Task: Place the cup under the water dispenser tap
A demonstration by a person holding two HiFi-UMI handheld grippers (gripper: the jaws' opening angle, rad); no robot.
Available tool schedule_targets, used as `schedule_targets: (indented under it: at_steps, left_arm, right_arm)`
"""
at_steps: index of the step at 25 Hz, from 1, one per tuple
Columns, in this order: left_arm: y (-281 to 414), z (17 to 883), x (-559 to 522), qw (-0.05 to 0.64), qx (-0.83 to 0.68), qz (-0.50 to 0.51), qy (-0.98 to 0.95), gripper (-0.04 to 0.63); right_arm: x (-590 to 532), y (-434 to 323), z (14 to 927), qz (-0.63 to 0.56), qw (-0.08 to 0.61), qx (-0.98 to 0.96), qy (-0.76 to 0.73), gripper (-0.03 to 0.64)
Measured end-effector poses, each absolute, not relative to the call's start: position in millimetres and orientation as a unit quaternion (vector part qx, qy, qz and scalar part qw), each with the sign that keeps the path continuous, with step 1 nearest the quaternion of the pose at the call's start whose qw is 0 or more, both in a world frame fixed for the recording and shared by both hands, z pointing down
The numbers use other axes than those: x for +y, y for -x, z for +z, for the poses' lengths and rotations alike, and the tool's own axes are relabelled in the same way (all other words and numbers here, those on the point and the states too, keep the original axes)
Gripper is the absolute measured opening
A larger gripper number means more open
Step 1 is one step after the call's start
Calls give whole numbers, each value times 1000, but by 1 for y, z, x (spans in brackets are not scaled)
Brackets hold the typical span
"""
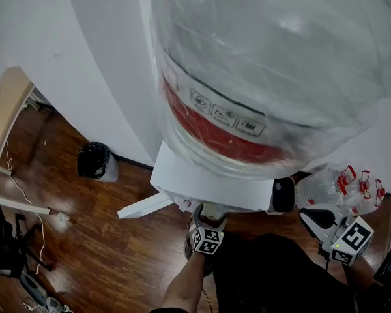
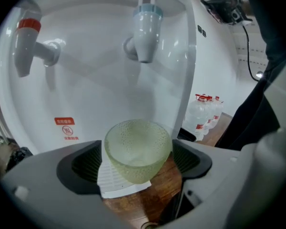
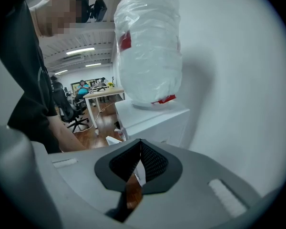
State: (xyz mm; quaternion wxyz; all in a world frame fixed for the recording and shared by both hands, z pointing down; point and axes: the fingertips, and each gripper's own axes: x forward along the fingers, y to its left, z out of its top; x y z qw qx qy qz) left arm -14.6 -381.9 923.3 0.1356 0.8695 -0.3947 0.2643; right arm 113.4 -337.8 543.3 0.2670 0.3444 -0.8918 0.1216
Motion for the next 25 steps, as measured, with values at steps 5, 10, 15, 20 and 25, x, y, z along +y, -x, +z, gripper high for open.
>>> schedule_targets:
  at_steps: [5, 10, 15, 20, 25]
  left_arm:
    - [43, 895, -371, 168, -413, 272, -853, 370]
    - [60, 809, -353, 208, -450, 234, -836, 370]
    - [61, 701, -320, 171, -448, 205, -853, 217]
    - [62, 593, -306, 94, -465, 158, -866, 0]
    - [69, 523, -297, 72, -474, 115, -870, 0]
  right_arm:
    - [-342, -109, 524, 136, 243, -897, -342, 5]
    - [-337, -119, 482, 136, 207, -909, -335, 5]
    - [-329, -118, 444, 139, 173, -921, -319, 5]
    - [-336, -115, 413, 133, 130, -924, -333, 2]
    - [-333, -101, 387, 123, 88, -930, -336, 2]
